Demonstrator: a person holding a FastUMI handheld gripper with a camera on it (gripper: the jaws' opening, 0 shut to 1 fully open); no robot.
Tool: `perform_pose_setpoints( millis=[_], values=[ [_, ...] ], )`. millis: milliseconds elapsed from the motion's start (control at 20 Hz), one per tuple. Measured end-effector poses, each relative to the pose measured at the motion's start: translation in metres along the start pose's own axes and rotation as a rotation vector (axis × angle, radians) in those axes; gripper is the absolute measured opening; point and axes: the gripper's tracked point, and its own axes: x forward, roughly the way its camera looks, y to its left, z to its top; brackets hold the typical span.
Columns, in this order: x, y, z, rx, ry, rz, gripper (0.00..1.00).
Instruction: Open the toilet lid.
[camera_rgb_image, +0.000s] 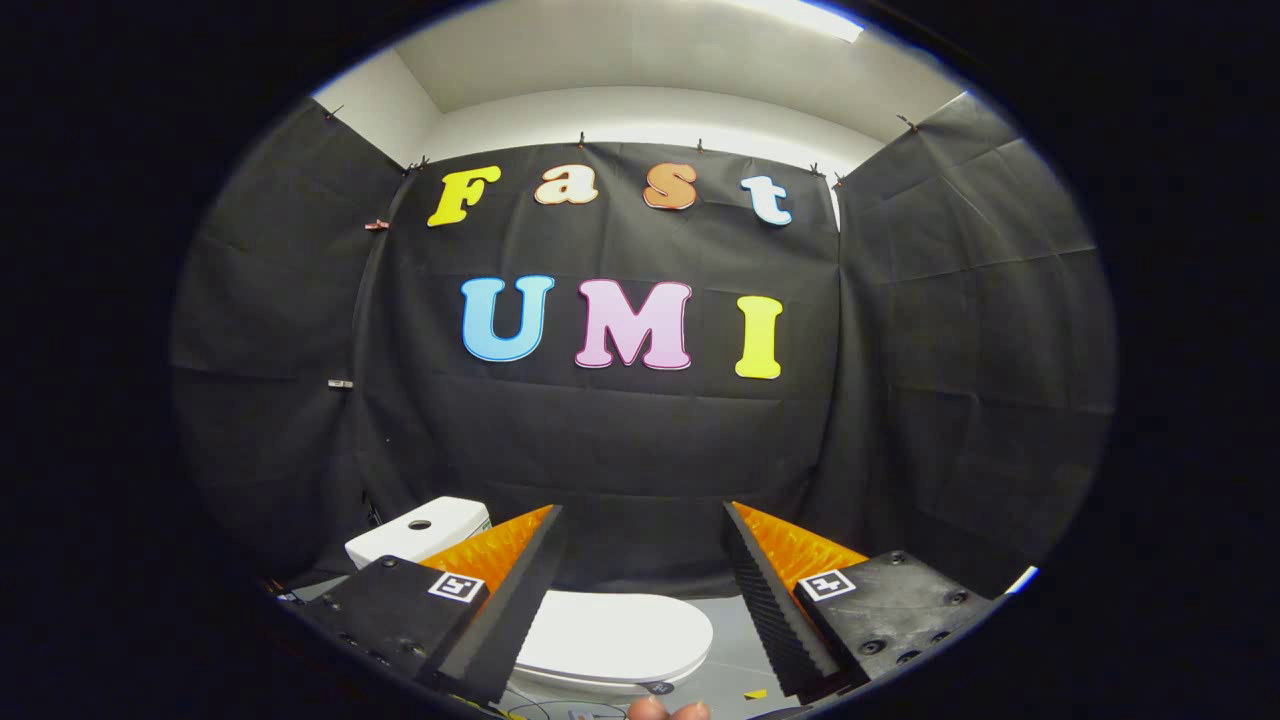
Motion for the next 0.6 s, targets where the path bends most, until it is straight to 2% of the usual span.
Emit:
perform_pose_setpoints(
  millis=[600],
  values=[
    [0.0048,-0.0017,0.0021,0.01,-0.021,-0.003,0.98]
  ],
)
